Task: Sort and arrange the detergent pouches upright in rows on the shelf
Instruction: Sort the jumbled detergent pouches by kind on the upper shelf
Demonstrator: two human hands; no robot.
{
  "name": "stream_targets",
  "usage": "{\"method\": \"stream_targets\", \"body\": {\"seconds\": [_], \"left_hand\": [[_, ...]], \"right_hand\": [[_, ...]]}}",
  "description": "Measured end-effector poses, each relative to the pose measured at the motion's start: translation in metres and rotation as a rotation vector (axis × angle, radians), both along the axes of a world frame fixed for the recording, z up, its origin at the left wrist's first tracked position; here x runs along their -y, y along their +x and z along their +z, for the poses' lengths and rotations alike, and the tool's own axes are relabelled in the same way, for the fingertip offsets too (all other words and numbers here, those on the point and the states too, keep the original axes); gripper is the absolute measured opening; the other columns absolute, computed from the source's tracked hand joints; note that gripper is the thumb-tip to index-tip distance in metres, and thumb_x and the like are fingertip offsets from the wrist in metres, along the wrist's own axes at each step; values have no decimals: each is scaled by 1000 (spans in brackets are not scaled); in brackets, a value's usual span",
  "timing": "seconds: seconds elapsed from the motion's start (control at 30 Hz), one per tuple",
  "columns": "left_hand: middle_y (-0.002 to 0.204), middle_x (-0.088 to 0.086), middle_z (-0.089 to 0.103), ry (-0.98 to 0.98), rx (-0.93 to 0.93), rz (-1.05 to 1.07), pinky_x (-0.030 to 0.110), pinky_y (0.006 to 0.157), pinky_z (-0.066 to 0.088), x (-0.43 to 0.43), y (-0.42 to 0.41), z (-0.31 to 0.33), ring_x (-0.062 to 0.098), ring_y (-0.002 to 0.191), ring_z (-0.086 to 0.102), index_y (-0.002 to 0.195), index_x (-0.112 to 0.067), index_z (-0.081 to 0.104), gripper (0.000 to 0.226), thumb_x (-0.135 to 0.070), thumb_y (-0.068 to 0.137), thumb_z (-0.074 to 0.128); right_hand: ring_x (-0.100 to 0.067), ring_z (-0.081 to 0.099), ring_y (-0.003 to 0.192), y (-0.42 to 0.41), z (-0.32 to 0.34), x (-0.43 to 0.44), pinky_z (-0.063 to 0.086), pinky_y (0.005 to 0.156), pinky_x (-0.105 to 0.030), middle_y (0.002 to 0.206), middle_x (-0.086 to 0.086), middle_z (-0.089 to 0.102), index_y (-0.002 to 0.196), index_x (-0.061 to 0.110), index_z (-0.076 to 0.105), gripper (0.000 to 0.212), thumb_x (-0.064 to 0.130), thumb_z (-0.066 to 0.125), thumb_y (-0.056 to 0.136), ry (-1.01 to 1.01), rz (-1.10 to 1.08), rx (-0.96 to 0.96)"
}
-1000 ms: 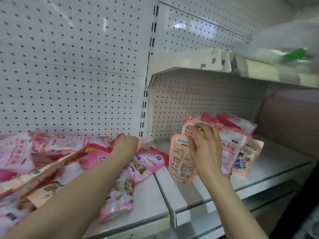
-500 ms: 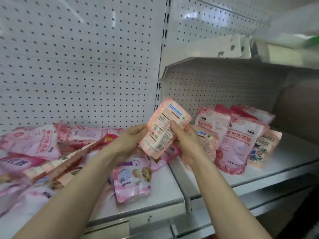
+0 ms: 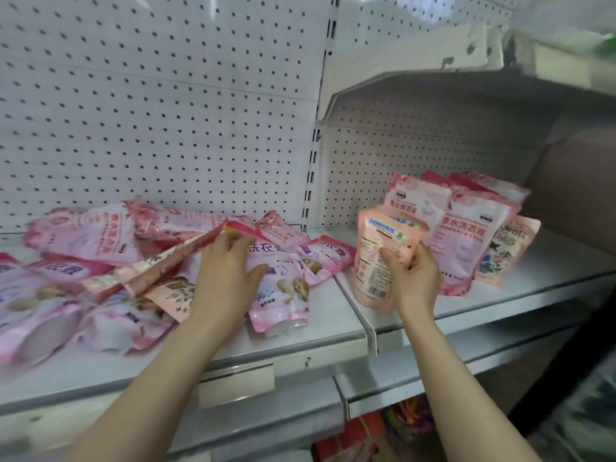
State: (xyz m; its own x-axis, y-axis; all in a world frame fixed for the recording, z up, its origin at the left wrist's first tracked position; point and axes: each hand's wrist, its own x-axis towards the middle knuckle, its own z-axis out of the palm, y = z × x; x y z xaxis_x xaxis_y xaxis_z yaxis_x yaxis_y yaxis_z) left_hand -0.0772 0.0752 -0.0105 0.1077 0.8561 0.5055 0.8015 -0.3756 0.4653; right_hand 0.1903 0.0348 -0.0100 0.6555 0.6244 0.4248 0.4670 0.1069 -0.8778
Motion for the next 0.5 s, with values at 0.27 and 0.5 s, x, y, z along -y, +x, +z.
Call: {"method": "stream_targets", "body": {"seconds": [0.27, 0.5], "left_hand": [[141, 26, 38, -212, 66, 202, 42, 100, 38, 1, 16, 20, 40, 127, 42, 145, 3, 21, 88, -41, 85, 67], [102, 10, 67, -227, 285, 242, 38, 77, 48, -7, 31, 38, 31, 95, 61, 118, -10, 54, 46, -21, 77, 73]], "right_hand": [[-15, 67, 100, -1, 17, 17, 54, 88, -46, 113, 12, 67, 121, 31, 49, 55, 25, 81, 78, 149, 55, 119], [-26, 67, 78, 28, 37, 17, 53, 69, -38, 94, 1, 74, 114, 30, 60, 37, 14, 73, 83, 11, 96, 505]]}}
